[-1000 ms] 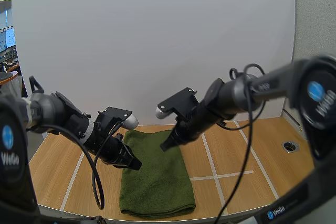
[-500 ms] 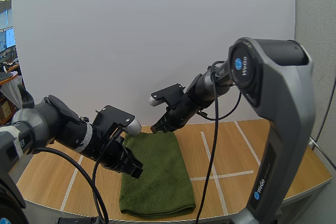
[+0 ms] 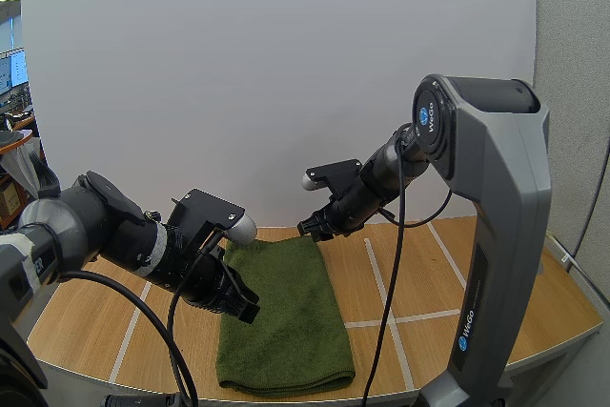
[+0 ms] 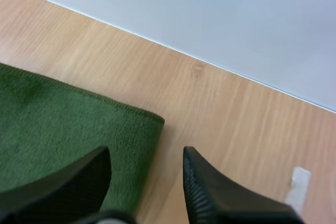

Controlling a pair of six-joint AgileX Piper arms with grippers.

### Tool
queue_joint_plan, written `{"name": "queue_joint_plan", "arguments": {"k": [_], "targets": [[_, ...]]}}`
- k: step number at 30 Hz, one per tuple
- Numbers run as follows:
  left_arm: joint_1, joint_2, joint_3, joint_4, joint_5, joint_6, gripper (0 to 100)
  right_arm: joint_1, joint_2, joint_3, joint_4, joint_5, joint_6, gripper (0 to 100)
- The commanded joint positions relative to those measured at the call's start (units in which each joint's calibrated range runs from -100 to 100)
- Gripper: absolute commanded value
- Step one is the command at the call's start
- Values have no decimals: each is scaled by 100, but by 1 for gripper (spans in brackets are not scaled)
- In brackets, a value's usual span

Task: Fold the towel

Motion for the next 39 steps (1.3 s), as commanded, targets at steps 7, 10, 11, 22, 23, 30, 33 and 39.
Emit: {"name": "queue_joint_plan", "arguments": {"k": [7, 10, 11, 22, 23, 30, 33, 39], "targets": [[-18, -40, 32, 35, 95, -174, 0, -18, 946, -821, 498, 144, -56, 72], [-18, -40, 32, 33, 95, -174, 0, -18, 1083, -928, 555, 245, -56, 72], [-18, -40, 32, 33, 95, -174, 0, -18, 1135, -931, 626, 336, -56, 72], [-18, -40, 32, 56, 95, -193, 0, -18, 1473, -1002, 1078, 1191, -170, 71], [-18, -40, 32, 56, 95, -202, 0, -18, 1473, -1002, 1078, 1212, -170, 70], [-18, -40, 32, 70, 95, -203, 0, -18, 1473, -1002, 1180, 1733, -170, 57], [-18, -40, 32, 70, 95, -212, 0, -18, 1473, -1002, 1180, 1792, -170, 50], [-18, -40, 32, 73, 95, -211, 0, -18, 1462, -1002, 1149, 1692, -170, 0]]}}
